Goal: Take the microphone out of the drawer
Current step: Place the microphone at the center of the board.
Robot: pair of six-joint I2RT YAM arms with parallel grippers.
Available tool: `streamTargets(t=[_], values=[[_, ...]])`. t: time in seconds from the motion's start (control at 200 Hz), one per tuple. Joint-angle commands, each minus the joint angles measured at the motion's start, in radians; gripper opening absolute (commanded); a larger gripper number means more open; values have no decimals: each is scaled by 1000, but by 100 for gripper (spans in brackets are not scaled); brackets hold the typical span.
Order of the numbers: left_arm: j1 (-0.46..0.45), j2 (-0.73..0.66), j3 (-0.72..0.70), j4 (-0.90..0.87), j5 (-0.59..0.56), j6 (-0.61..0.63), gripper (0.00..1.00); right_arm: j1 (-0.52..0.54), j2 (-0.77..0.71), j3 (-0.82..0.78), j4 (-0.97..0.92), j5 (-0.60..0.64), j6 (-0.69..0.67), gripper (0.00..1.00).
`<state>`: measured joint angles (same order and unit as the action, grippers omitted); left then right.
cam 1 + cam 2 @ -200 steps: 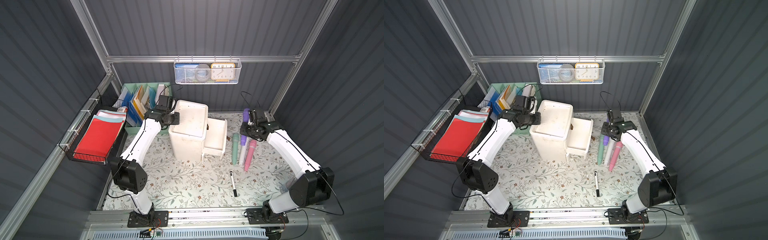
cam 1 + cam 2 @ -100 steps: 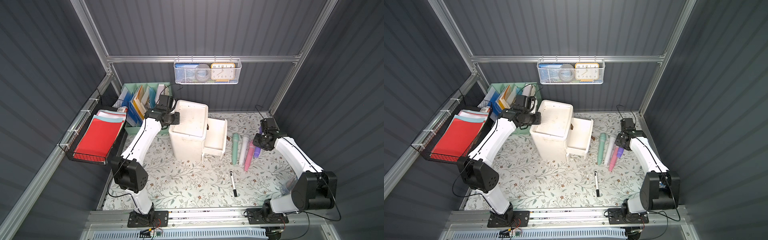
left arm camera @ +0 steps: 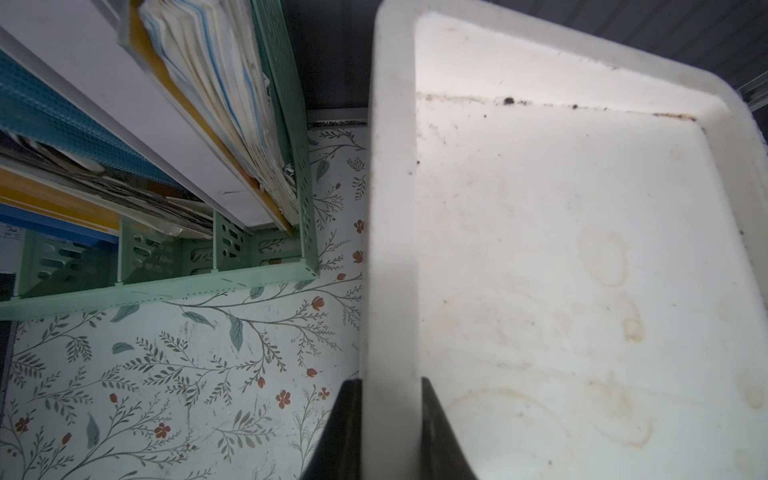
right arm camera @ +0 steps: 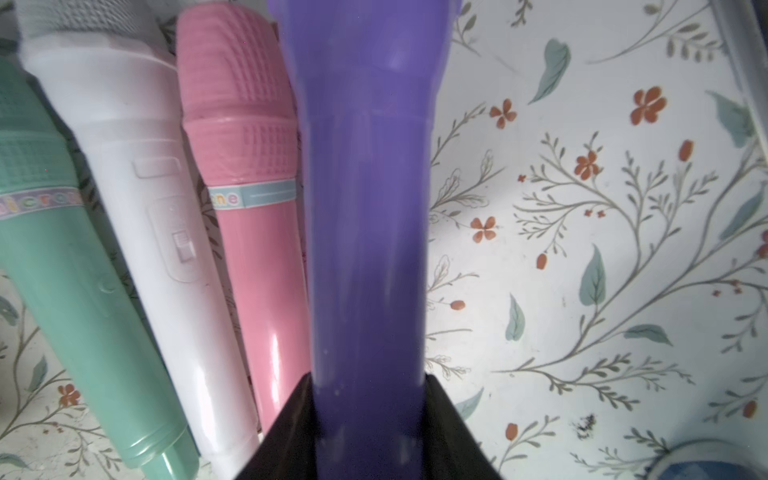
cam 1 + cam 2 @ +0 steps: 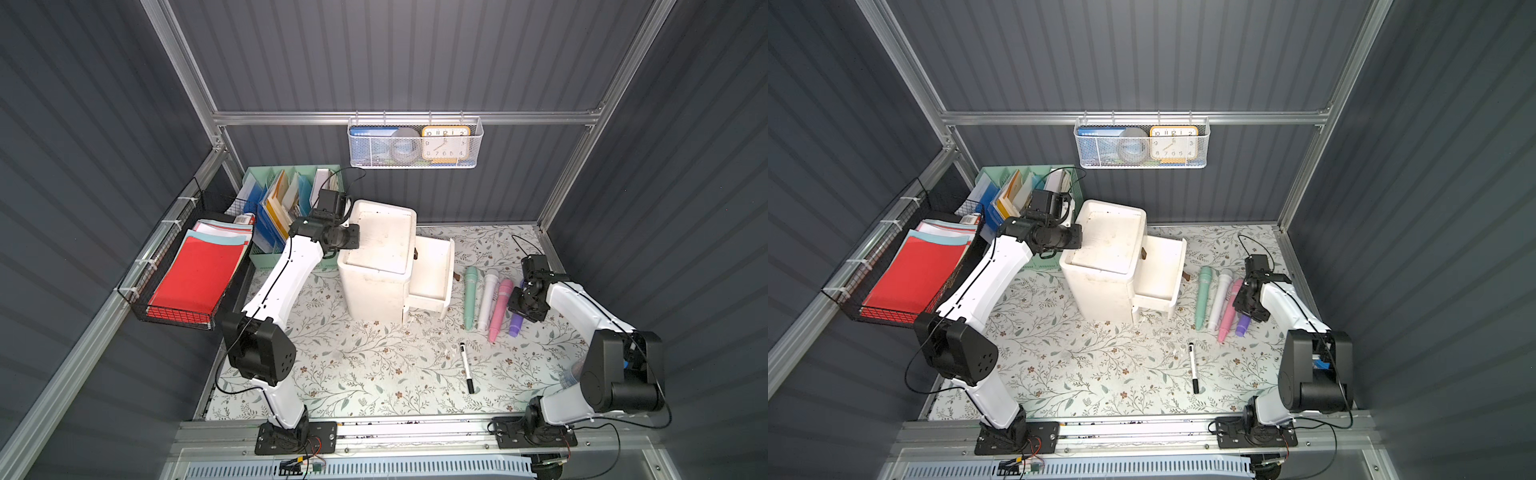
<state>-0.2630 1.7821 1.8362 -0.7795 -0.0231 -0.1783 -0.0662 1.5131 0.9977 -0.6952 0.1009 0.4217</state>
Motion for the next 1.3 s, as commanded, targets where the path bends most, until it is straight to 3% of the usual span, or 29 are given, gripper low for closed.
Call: streamTargets(t=[0.0,0.7,1.05,1.296], values=[[-21,42,31,85,171,-136,0,-10,18,-14,16,-19,-1,13],[-21,49,47,80,173,-138,0,-18,117,-79,55,-64,10,17],[-21,53,52,85,170,-147,0,-18,130,-100,70,-76,23,29],[-21,47,41,85,166,-147,0,-17,90,-89,53,-87,30,50]])
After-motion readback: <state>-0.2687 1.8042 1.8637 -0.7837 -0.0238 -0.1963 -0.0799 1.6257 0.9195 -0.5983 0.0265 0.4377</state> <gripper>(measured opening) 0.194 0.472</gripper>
